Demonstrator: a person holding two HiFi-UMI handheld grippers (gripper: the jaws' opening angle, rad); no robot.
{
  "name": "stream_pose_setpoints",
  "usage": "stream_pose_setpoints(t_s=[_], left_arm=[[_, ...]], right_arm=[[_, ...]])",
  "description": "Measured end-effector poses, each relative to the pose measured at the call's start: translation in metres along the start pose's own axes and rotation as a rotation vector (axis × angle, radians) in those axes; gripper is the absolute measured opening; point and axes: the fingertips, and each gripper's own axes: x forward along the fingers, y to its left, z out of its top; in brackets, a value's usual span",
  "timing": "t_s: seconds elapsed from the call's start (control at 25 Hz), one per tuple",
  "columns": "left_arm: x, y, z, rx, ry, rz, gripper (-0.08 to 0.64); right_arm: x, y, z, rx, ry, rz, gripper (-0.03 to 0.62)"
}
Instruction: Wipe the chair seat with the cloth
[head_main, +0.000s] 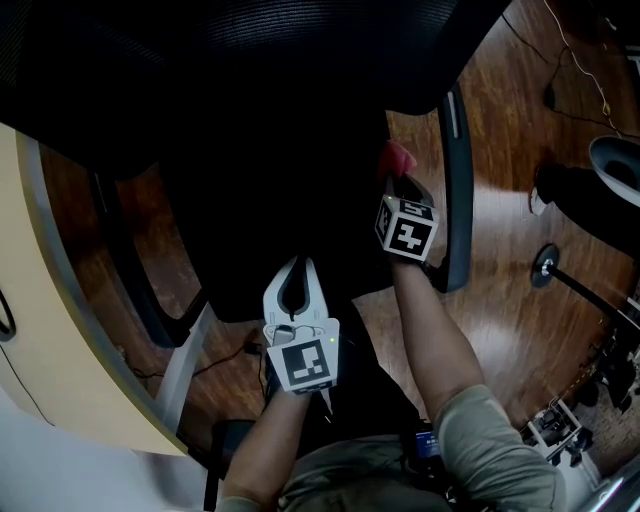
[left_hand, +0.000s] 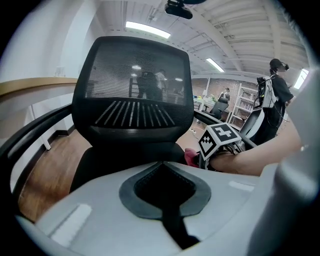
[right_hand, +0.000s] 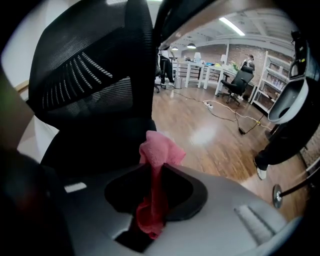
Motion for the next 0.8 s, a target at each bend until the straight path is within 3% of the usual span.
stream_pose_setpoints(t_s=[0.2, 0.44, 0.8], left_arm=[[-0.029, 0.047, -0.012, -0.056, -0.011, 0.09, 0.005], [-0.085, 0.117, -0.028, -0.101, -0.04, 0.212, 0.005], [-0.155, 0.16, -0.056, -0.119, -0.053, 0.241, 0.005]], right_arm=[[-0.022, 0.054, 0.012, -0.089, -0.068, 0.07, 0.074], [-0.06, 0.19, 0.002, -0.233, -0.121, 0.28, 0.074], [-0.1, 0.363, -0.062, -0.447, -0.055, 0.537, 0.074]])
